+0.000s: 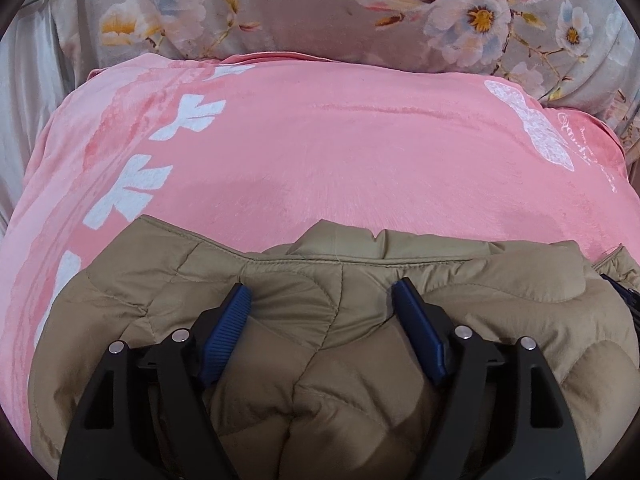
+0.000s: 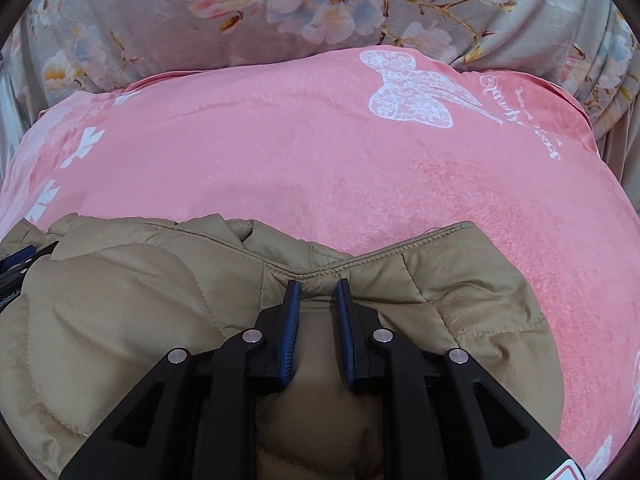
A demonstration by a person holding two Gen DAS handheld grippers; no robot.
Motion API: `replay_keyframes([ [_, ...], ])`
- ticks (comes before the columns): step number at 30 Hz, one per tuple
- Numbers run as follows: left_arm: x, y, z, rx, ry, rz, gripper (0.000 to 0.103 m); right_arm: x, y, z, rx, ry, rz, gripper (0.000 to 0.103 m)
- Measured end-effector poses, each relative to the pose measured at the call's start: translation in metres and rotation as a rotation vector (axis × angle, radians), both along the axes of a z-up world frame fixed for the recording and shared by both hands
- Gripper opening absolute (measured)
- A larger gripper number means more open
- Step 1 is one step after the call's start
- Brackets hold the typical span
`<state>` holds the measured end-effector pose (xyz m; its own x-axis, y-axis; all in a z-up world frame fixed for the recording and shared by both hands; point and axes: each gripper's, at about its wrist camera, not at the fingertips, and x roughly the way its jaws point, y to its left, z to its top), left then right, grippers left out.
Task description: Fold large clothes
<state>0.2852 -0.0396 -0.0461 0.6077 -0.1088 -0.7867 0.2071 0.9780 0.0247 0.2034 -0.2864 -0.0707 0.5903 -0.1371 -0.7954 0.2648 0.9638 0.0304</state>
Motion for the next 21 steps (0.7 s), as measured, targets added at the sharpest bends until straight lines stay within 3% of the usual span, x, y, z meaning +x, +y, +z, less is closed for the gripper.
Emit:
replay_keyframes([
  [8, 0.002, -0.003, -0.004, 0.019, 0.0, 0.0, 0.073, 0.003, -0.002, -0.002, 0.013, -0.003, 0.0, 0.015],
  [11, 0.004, 0.002, -0.002, -0.012, 0.014, -0.006, 0.073, 0.005, -0.004, 0.001, 0.024, 0.011, -0.004, 0.014],
  [13, 0.001, 0.01, 0.007, -0.023, 0.046, 0.002, 0.072, -0.003, -0.004, 0.017, 0.007, 0.02, -0.061, 0.015],
  [14, -0.006, 0.016, 0.018, -0.037, 0.061, 0.016, 0.071, -0.015, -0.002, 0.035, 0.048, -0.025, -0.072, 0.015],
  [17, -0.04, 0.021, 0.061, -0.09, 0.022, -0.007, 0.071, -0.041, 0.025, 0.082, 0.146, -0.147, -0.012, 0.015],
  [21, -0.073, 0.001, 0.076, -0.051, -0.008, -0.015, 0.071, -0.043, 0.077, 0.09, 0.139, -0.154, 0.109, 0.015],
])
